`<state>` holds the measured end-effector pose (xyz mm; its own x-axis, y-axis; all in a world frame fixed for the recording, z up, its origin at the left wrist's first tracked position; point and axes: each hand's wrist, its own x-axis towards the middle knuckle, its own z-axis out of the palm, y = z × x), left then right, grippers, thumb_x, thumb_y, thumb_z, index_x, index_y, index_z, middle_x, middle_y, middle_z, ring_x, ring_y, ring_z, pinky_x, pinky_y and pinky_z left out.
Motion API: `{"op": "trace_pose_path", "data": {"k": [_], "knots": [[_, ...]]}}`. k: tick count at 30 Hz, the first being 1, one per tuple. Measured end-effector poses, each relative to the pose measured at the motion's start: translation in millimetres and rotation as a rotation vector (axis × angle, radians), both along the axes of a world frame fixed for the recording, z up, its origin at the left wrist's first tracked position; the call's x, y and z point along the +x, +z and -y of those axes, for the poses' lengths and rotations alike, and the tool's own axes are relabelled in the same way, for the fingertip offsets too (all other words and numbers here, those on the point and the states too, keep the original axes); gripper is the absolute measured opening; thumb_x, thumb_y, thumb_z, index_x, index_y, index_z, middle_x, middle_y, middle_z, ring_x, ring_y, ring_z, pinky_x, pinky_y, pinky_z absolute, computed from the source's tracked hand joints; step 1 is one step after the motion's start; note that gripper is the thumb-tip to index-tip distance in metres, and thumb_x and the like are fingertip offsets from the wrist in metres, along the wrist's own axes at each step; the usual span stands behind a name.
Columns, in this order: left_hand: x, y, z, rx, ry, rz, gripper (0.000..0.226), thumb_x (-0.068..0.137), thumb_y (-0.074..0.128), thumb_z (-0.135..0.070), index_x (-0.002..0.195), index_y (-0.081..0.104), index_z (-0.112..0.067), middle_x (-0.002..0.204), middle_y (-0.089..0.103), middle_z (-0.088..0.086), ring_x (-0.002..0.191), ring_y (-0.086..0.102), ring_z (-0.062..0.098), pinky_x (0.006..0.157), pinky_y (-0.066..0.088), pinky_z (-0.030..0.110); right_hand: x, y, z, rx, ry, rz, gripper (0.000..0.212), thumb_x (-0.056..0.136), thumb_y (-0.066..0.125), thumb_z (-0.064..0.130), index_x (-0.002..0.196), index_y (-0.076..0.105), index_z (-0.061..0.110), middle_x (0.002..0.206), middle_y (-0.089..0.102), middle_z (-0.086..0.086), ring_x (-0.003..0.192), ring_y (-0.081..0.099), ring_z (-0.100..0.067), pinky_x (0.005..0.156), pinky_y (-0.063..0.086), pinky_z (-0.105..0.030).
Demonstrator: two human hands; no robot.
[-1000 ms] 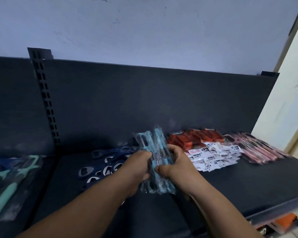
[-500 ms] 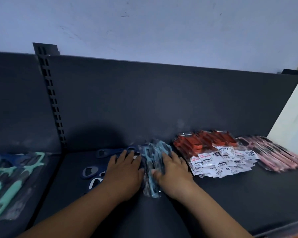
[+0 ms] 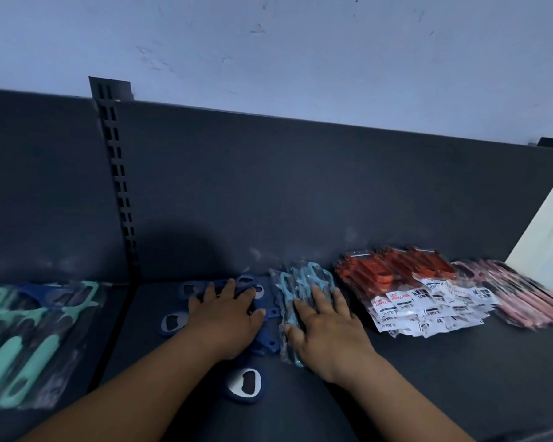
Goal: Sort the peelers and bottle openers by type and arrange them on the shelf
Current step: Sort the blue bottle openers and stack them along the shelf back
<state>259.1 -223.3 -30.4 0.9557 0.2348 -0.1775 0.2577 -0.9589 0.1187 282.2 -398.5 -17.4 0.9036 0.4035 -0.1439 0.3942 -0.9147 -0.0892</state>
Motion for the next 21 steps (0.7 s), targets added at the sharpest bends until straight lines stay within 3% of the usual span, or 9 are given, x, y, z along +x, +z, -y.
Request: {"op": "trace_pose_path", "data": {"k": [14,17,21], "knots": [[-30,3,-9,0.035,0.096,-0.015,0.062,0.094,0.015,-0.061,0.151,0.006,-0.038,0.162,-0.003,0.001,0.147,-0.002,0.035,0.115,0.003,0.056,-10,-1,-15,-0.001,0.053,0.018,0.066,0.093,0.024,0.064,0.151,0.008,0.039,0.162,-0.008,0.001,0.147,-0.011,-0.032,0.116,0.017,-0.049],[-33,3,-10,0.037,0.095,-0.011,0.063,0.094,0.015,-0.062,0.151,0.005,-0.038,0.162,-0.002,0.001,0.146,0.0,0.036,0.115,0.004,0.056,-9,0,-13,0.058,0.053,0.0,0.071,0.093,0.025,0.064,0.152,0.0,0.035,0.162,-0.006,0.005,0.147,-0.011,-0.028,0.118,0.014,-0.047],[-35,6,-13,0.038,0.099,-0.009,0.064,0.094,0.016,-0.062,0.152,0.006,-0.036,0.162,-0.002,0.002,0.146,0.002,0.037,0.115,0.004,0.055,-7,3,-8,0.131,0.095,-0.025,0.072,0.093,0.03,0.062,0.153,0.004,0.031,0.161,-0.002,0.009,0.148,-0.01,-0.022,0.121,0.009,-0.039]]}}
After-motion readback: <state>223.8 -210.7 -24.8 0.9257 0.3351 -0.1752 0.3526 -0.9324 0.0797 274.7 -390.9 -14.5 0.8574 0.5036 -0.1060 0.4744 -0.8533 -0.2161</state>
